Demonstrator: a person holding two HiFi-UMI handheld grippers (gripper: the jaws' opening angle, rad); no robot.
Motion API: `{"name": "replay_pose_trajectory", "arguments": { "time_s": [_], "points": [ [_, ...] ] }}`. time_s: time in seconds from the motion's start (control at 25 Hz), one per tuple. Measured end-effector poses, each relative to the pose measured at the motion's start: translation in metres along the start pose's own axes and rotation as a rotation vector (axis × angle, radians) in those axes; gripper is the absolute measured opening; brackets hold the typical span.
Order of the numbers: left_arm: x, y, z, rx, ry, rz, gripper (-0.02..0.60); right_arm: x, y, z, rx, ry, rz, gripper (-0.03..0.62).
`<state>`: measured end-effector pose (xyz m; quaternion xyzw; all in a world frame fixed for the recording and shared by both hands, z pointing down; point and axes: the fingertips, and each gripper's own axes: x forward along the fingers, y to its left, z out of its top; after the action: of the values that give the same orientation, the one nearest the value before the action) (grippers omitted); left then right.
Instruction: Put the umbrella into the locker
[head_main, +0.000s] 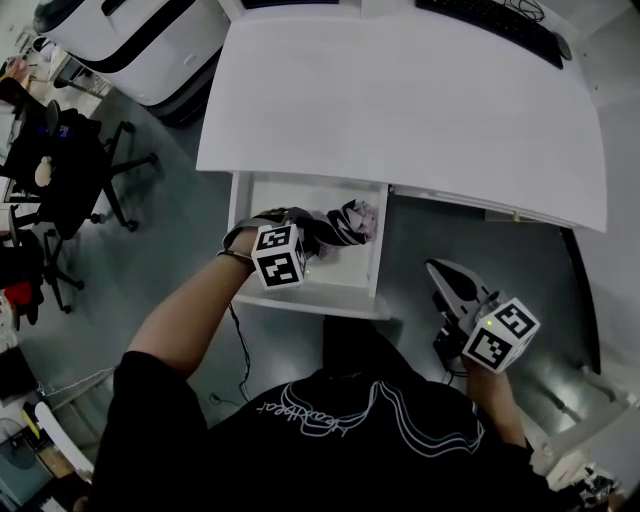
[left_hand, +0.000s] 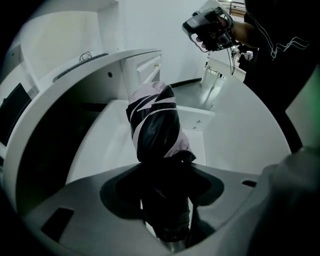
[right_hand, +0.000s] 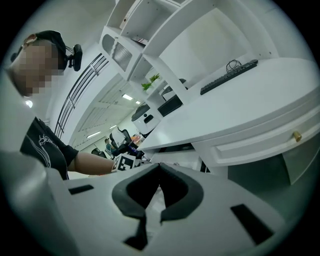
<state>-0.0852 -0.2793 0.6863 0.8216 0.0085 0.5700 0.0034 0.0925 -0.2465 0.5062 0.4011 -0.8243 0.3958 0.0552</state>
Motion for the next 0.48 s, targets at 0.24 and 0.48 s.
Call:
{"name": "replay_pose_trajectory", "arguments": {
  "time_s": [0.24, 0.48],
  "points": [
    [0.029, 0.006, -0.014, 0.011, 0.027, -0.012, 0.223, 0.009, -0.007, -0.016, 0.027, 0.022, -0.009, 0.005],
    [0.053, 0.002, -0.024, 0.024, 0.050, -0.026, 0.224, 0.012, -0.009, -0.027, 0.044, 0.043, -0.012, 0.005]
  ]
}}
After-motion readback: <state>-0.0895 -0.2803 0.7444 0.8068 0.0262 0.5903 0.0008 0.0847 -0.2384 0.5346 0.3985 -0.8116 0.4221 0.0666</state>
